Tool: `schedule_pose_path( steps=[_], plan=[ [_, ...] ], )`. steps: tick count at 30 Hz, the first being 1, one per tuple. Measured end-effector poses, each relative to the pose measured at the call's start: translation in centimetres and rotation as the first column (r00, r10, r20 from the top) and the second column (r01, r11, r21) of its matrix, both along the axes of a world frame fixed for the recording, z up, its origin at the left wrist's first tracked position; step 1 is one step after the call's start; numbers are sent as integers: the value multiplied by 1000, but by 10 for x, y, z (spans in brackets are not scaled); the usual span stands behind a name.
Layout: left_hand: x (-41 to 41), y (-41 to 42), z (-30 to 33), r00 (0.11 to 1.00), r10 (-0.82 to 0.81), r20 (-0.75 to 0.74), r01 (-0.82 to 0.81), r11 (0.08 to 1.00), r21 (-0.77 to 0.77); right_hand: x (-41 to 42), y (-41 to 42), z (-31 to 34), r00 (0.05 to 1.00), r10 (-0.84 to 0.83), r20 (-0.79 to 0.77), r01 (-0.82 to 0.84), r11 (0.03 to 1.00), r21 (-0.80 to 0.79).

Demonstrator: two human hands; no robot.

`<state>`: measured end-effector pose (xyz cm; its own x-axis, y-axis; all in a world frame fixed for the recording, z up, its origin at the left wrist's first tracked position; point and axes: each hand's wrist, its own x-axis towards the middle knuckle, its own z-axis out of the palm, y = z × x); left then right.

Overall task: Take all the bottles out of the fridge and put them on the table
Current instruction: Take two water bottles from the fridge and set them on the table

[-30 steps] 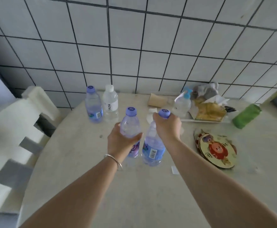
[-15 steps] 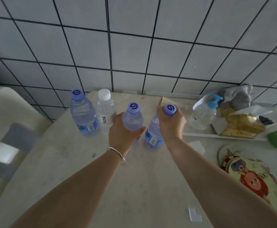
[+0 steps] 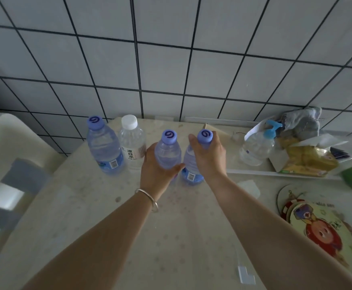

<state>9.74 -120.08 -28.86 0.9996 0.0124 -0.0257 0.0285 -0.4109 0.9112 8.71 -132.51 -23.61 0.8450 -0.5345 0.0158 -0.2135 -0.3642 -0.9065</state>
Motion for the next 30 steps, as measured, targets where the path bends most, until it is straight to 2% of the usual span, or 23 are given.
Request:
schedule_pose_path(
  steps=[2,5,9,13,19,24,30],
  plan=[
    [-5,5,2,1000,0,-16,1,1000,26,-7,-3,3,998,39,-40,-39,999,16],
    [-25,20,13,996,85,-18,-84,996,32,-30,-3,7,998,28,-58,-29,999,-15],
    [-66,49,45,991,125,47,-126,992,18,-84,8,29,998,-37,-50,32,995,-96],
    [-117,82,91,983,105,150,-109,994,19,-148,36,61,998,-20,-55,14,995,-99],
    [-233,128,152,953,82,291,-79,997,-23,-262,81,105,998,48,34,-43,989,-140],
    [-348,167,180,937,105,332,-79,993,-91,-357,126,127,990,119,70,-106,981,-160],
    [-449,216,204,926,104,362,-43,984,-173,-460,179,146,991,114,72,-99,979,-180]
  ],
)
